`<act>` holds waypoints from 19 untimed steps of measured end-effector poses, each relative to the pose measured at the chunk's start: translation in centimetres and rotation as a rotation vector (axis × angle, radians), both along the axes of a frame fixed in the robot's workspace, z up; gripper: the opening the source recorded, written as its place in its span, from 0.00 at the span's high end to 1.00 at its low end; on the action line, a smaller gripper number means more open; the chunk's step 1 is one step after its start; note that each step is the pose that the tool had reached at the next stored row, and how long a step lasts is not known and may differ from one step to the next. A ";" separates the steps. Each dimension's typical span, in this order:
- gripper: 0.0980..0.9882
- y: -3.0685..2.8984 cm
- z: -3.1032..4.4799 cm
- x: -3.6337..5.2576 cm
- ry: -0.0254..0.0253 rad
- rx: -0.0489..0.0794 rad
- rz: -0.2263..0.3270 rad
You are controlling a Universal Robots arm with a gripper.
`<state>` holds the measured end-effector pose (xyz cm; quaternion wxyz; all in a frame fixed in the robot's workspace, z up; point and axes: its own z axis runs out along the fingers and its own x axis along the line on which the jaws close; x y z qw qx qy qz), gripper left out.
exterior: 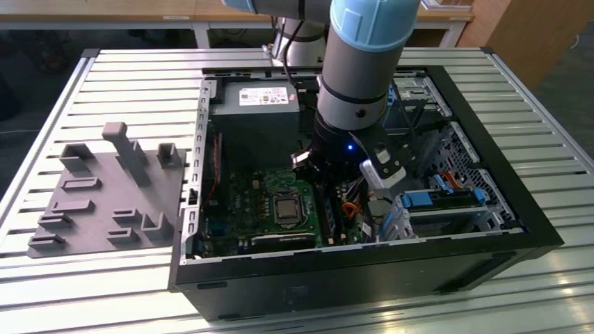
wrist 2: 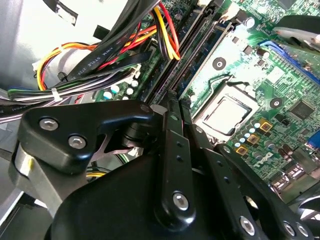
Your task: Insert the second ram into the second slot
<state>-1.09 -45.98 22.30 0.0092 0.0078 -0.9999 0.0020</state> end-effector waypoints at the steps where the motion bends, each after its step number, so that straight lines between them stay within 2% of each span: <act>1: 0.96 0.00 0.04 0.00 0.0000 0.000 0.000; 7: 0.96 0.00 0.29 0.00 0.0003 0.000 -0.003; 19: 0.96 0.00 -0.04 -0.07 0.0036 0.000 -0.012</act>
